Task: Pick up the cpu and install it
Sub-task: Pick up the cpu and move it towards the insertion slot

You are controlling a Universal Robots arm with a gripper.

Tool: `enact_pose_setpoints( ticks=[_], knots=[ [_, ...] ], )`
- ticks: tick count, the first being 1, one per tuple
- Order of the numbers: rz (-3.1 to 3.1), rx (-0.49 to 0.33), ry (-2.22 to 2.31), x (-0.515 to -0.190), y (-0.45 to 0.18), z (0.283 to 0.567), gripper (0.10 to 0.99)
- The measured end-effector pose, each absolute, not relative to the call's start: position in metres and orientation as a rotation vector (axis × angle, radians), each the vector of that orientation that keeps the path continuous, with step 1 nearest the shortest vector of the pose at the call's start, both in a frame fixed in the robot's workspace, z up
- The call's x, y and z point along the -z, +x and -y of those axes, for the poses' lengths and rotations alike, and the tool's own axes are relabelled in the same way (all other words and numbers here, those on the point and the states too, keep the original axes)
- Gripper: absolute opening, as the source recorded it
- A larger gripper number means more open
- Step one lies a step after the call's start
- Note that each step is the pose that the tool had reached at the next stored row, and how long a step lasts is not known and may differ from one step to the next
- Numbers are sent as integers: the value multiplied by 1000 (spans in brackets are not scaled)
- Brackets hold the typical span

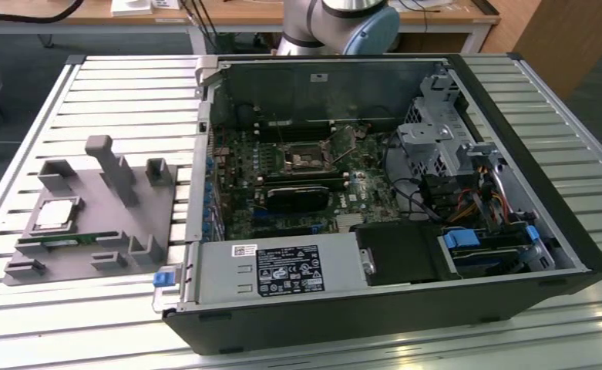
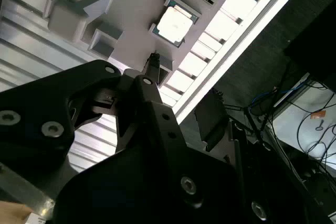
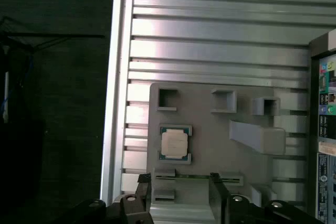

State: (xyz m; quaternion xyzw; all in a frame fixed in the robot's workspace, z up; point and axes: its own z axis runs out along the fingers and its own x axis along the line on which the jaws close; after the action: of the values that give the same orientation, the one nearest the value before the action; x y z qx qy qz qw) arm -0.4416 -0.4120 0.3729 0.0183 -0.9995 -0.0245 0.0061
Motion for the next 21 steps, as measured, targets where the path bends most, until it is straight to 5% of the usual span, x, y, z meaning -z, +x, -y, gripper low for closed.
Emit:
enact_pose_setpoints(
  ticks=[21],
  knots=[
    [3128, 77, 57, -358, -442, 412, 553]
  ],
)
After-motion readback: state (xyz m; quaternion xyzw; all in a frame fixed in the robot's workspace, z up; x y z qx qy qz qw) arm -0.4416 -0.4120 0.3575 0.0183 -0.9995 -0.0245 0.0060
